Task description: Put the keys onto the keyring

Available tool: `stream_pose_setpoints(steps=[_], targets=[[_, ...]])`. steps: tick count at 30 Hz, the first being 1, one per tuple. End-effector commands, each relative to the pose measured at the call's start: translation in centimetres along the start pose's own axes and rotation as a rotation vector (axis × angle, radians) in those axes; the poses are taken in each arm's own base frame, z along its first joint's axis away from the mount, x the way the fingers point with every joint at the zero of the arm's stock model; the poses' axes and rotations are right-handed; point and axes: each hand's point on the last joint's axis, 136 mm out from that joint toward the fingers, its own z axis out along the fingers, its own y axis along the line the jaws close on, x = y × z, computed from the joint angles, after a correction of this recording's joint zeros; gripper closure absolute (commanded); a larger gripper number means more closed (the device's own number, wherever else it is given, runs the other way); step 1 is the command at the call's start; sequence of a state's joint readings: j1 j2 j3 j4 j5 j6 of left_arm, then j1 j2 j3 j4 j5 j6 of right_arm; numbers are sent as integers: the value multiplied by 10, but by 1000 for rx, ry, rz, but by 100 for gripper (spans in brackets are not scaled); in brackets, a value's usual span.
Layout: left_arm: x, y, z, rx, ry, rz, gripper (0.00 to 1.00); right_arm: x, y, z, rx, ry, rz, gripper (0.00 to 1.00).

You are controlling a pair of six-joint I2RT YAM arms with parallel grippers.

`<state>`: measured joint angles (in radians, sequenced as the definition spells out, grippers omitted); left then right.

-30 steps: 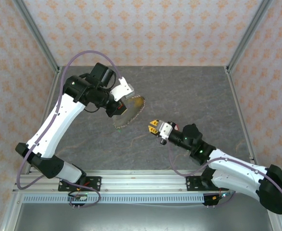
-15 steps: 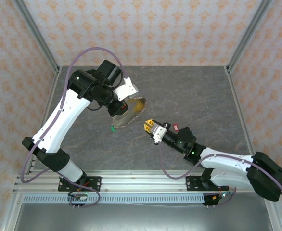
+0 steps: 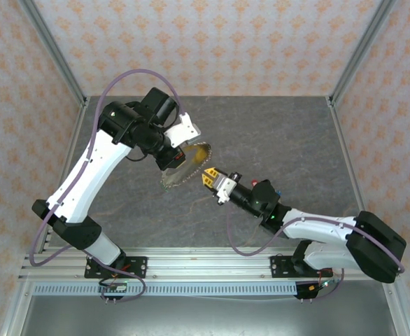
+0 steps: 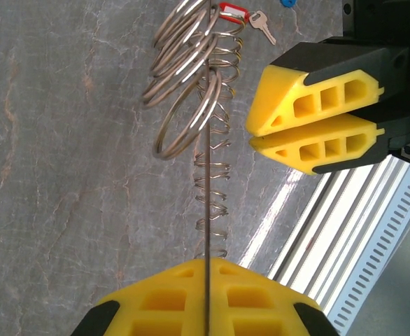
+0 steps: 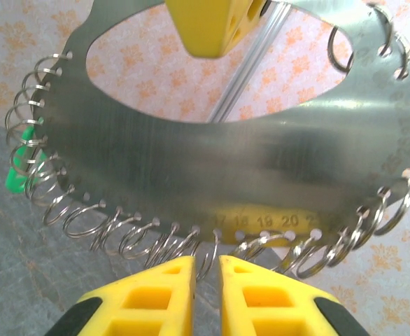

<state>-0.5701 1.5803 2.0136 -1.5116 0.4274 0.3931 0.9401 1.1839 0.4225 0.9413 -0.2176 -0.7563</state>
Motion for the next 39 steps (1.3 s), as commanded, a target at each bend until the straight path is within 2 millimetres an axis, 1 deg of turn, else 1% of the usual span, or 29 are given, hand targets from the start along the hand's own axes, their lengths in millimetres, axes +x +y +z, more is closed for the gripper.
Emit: stream_pose_setpoints(steps=[1,5,10,19,22,28,39], targets=[[1,-2,-5,-11,9,5,100,-19,-3,8,1,-69,13,84],[1,-2,-6,-14,4,4,100,-20,0,12,-21,-75,16,84],[0,-3,-6,-15,2,4,100,-17,-4,16,5,-68,13,82],[2,-5,-6,-16,9,6,100,-6,-10,17,53,-22,6,79],[3,-4,-6,-17,11,4,100,-6,-10,15,52,-22,12,78],[1,-5,-6,-15,4,6,100,-1,-6,19,37,-1,15,79],[0,-8,-10,-13,-7,11,100,1,-11,25,72,-9,31,82]])
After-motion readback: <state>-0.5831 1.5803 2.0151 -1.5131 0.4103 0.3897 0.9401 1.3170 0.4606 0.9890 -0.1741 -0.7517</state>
